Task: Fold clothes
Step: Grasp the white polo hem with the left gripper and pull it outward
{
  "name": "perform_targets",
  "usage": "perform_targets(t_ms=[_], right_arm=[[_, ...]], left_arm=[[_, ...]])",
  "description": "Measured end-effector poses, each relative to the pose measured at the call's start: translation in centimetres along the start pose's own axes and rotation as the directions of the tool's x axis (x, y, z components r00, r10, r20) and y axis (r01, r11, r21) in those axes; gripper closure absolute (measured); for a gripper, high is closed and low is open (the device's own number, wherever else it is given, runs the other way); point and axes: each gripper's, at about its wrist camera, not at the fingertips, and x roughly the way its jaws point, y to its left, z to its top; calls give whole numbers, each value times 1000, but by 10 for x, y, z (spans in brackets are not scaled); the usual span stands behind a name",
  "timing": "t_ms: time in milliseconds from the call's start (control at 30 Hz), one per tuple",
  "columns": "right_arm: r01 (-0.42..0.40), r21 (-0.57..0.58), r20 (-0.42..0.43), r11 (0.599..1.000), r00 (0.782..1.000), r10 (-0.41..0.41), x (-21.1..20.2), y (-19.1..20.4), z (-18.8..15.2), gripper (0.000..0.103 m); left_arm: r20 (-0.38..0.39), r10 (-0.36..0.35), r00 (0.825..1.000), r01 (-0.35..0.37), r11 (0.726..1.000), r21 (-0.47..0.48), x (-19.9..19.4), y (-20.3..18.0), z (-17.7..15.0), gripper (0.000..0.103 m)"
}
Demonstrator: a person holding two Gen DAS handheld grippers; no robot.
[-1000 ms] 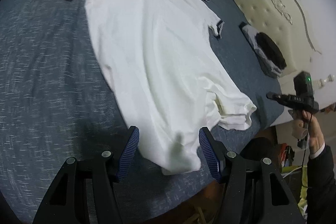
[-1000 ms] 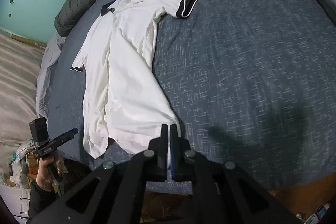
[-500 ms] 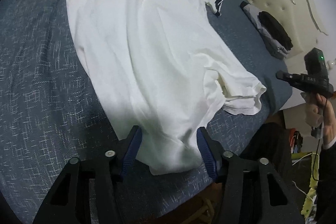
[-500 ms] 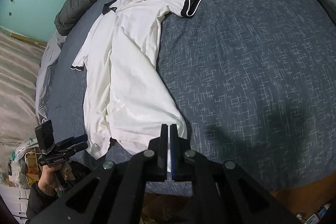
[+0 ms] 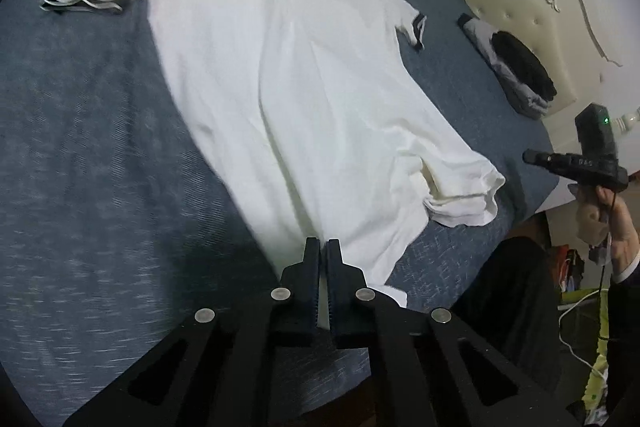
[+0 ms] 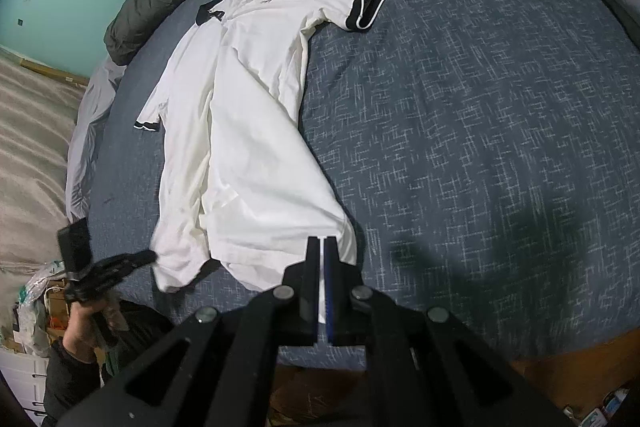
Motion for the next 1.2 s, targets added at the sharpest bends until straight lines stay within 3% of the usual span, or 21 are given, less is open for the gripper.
perform_targets(t_ms=[200,300,333,567,800,833,867,933,1000,1100,1200], right_arm=[[-11,-5,-32,1000,999,11,8,4,-1,101],[10,-5,-51,1000,999,-11,14,6,-2,85],[14,1,-55,1000,998,-14,16,5,-1,73],[32,61,-76,998,997,-28,28,-3,3,71],[43,79,-90,996,995,-36,38,-3,8,71],[47,73,-92,996,995,-40,38,-1,8,71],[48,71,-92,996,995,-41,37,0,8,71],[46,69,-96,997,995,-40,37,0,8,71],[44,70,-106,997,994,-37,38,-2,7,70],[56,72,-122,996,991,-47,41,-6,6,61],[61,85,-136,995,990,-49,48,-10,6,60]], left_arm=[[56,19,998,-17,999,-32,-41,23,2,100],[77,32,997,-27,998,-58,-56,37,-1,100],[83,36,996,-31,997,-65,-61,42,-1,100],[143,41,989,-25,993,-113,-92,65,-3,103],[57,2,998,6,989,-150,-57,69,-9,99],[42,-4,999,10,986,-165,-48,71,-9,92],[28,-7,1000,11,984,-175,-40,72,-9,77],[8,-13,1000,14,983,-182,-29,73,-10,64],[0,-43,999,42,982,-185,-21,72,-11,64],[-24,-34,999,29,985,-172,-10,68,-11,64],[-33,-37,999,30,984,-178,0,68,-12,65]])
